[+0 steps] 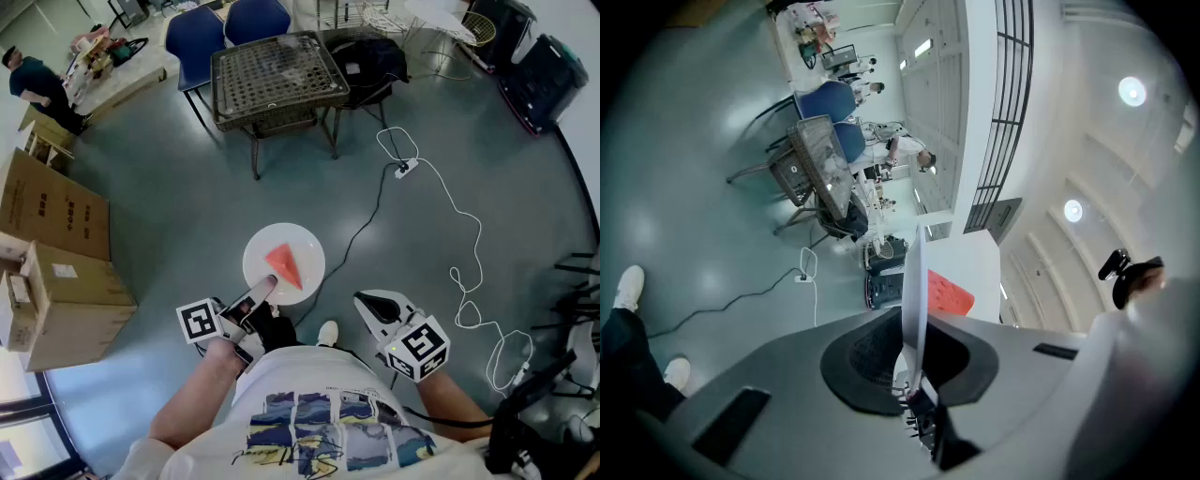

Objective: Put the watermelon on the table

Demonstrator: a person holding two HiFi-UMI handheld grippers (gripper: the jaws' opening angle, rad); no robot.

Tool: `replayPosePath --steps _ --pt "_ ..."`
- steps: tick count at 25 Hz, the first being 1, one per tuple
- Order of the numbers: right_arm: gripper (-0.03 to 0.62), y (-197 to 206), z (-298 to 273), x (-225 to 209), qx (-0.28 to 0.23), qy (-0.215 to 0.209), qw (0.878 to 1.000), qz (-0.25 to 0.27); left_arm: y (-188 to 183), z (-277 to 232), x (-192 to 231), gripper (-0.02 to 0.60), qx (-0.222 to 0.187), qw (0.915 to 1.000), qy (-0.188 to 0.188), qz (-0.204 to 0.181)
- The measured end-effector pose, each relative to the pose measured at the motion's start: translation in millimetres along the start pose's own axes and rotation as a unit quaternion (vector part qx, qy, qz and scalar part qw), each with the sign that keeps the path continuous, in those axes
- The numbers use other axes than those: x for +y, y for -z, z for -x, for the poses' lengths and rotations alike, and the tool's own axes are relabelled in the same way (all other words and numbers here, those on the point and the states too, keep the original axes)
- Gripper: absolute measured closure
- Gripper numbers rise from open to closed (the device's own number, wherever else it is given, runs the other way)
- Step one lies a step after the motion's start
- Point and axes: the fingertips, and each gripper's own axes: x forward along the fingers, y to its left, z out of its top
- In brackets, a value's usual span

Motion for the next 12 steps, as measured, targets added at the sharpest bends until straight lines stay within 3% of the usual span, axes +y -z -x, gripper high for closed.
replayPosePath --steps 5,12 --pt "0.585 3.0 24.0 -4.0 -0.01 0.007 1.0 -0.002 18.9 -4.2 -10.3 0.554 0.006 0.9999 -0.007 -0.006" --pt "0.585 -6.0 12.2 -22.9 -0.017 0.004 1.0 -0.016 -0.1 -17.4 -7.6 0.554 0.0 0.9999 -0.01 -0.001"
